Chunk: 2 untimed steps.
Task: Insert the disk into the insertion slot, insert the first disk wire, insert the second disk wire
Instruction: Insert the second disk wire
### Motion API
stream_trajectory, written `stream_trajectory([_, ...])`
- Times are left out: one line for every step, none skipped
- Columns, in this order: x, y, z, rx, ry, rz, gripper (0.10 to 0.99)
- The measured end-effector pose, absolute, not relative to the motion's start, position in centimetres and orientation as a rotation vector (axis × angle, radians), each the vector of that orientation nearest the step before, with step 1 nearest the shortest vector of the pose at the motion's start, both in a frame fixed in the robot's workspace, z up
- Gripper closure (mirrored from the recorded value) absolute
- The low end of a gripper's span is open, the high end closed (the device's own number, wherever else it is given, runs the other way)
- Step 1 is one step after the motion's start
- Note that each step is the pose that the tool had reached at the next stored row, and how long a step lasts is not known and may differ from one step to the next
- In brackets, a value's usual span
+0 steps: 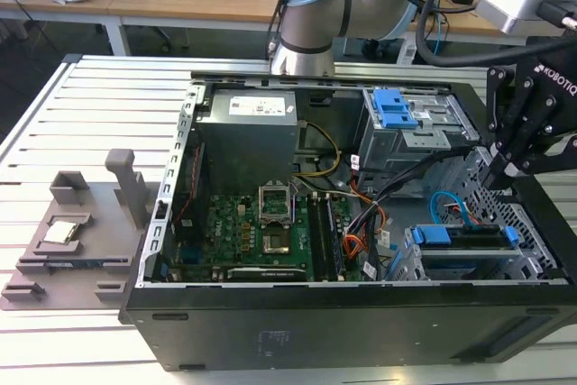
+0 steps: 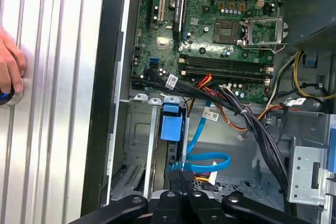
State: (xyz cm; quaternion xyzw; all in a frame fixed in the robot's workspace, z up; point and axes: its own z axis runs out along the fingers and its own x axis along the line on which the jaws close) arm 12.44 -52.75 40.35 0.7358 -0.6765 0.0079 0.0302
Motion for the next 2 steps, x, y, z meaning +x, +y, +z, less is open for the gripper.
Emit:
stream_trajectory([12.44,-52.75,40.35,2.268,-2.085,0.024,0.98])
stream_trajectory([12.44,-52.75,40.35,2.268,-2.085,0.024,0.98])
